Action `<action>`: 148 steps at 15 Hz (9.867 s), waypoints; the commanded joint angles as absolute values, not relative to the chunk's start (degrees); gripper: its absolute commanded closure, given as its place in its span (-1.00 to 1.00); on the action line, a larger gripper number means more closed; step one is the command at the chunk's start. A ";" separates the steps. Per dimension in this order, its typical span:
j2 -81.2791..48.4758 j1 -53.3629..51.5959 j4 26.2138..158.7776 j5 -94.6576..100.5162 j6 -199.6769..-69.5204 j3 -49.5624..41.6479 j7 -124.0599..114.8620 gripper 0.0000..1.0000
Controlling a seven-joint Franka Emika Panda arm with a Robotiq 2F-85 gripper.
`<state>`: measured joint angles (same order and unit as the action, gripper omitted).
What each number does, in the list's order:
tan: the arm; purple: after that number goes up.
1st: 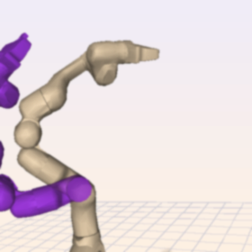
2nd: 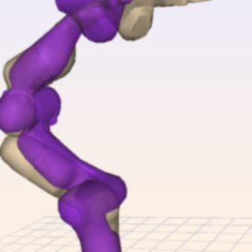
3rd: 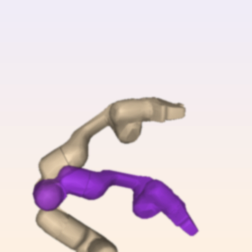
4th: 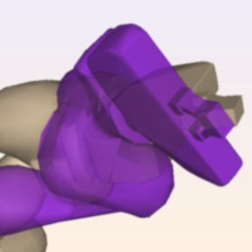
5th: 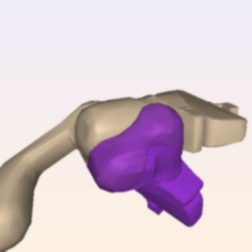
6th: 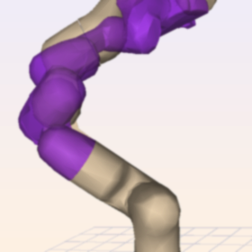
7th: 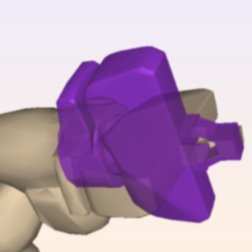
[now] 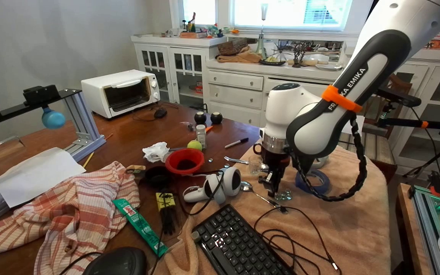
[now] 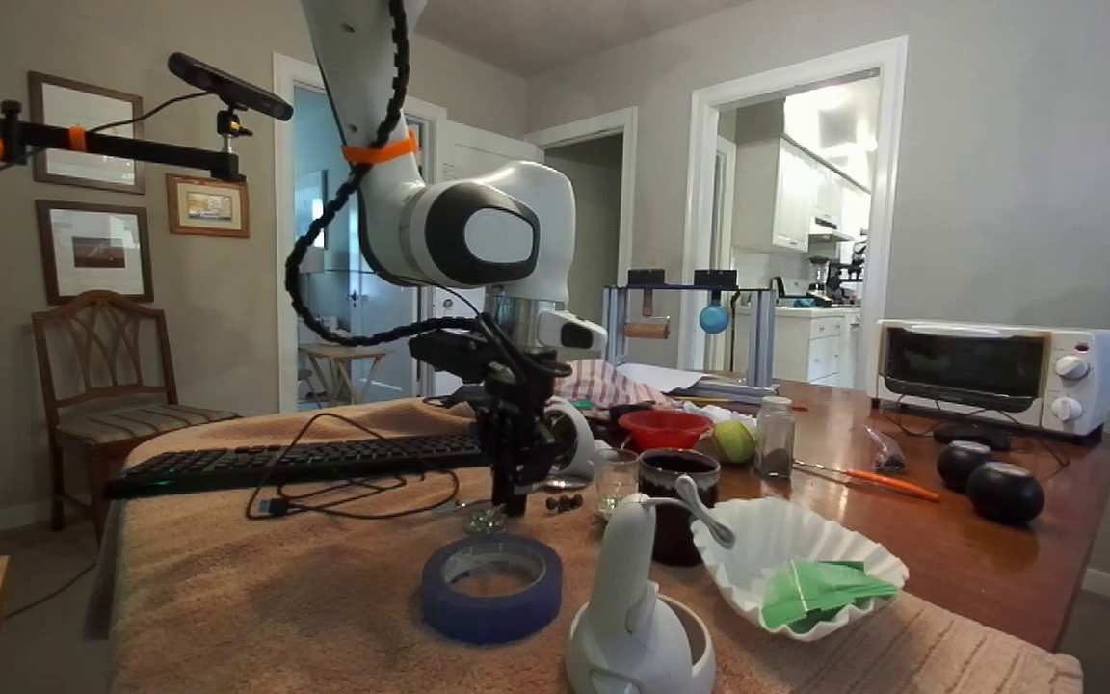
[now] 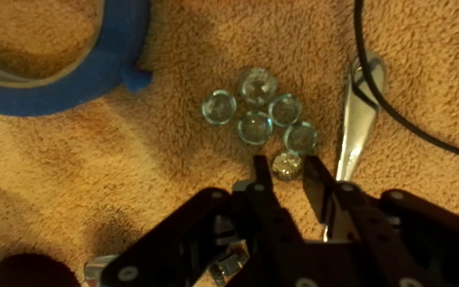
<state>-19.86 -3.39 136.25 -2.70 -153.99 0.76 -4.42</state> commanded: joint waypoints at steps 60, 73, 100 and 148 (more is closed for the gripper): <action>-16.37 -1.15 132.05 -12.30 -151.38 2.90 -3.81 0.04; -22.78 -1.93 130.58 -9.78 -157.14 2.13 -6.05 0.29; -26.09 -3.40 129.34 -6.72 -159.83 0.09 -7.44 0.39; -13.93 -1.48 131.92 -2.44 -156.35 -3.02 -8.97 -0.54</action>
<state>-15.13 -1.52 130.05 -3.84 -155.67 -3.10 -8.94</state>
